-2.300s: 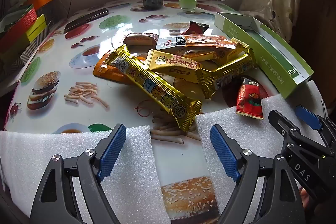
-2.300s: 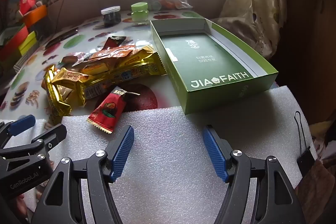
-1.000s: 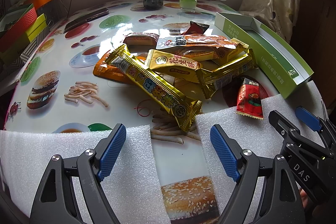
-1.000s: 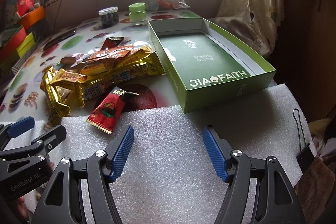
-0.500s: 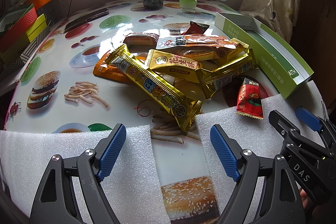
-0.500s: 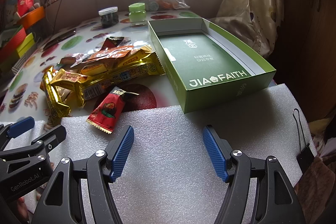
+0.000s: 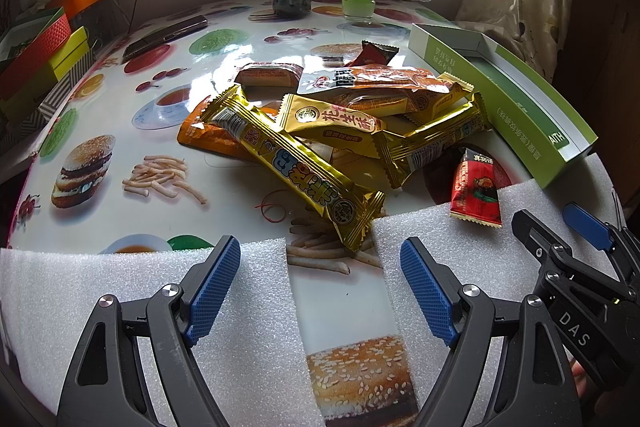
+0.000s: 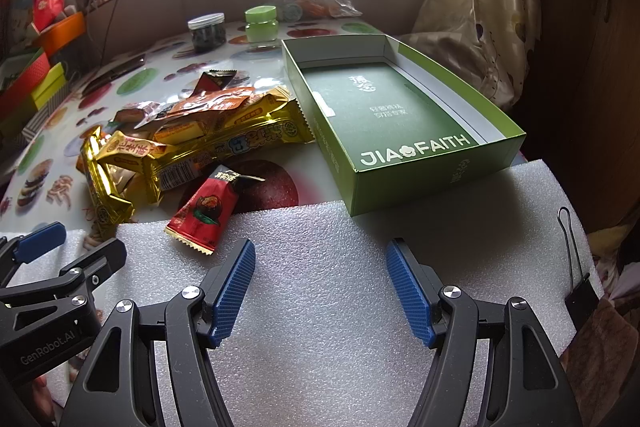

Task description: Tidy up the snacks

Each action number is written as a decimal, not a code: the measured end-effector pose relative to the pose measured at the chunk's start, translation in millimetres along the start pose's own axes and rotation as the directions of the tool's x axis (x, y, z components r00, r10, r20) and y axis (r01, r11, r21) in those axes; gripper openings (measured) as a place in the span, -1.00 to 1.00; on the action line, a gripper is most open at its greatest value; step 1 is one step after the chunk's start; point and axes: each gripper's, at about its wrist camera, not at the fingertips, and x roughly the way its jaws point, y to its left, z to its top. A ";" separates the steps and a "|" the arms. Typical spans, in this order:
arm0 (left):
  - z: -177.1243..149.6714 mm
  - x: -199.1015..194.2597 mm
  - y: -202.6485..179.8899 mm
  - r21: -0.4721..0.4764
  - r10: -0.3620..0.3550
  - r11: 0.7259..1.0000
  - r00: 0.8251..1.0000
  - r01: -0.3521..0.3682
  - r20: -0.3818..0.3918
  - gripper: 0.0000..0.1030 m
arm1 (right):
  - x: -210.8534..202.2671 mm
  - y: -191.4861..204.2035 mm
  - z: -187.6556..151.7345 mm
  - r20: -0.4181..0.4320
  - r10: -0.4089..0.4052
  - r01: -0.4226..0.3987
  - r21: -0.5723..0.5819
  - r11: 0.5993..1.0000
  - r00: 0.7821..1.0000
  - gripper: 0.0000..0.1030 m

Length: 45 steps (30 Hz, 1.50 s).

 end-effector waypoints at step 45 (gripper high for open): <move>22.1 -9.4 60.6 -0.222 -0.099 0.970 0.995 0.094 -0.012 0.60 | 6.5 32.8 33.8 0.011 0.213 -0.213 -0.011 0.977 0.977 0.25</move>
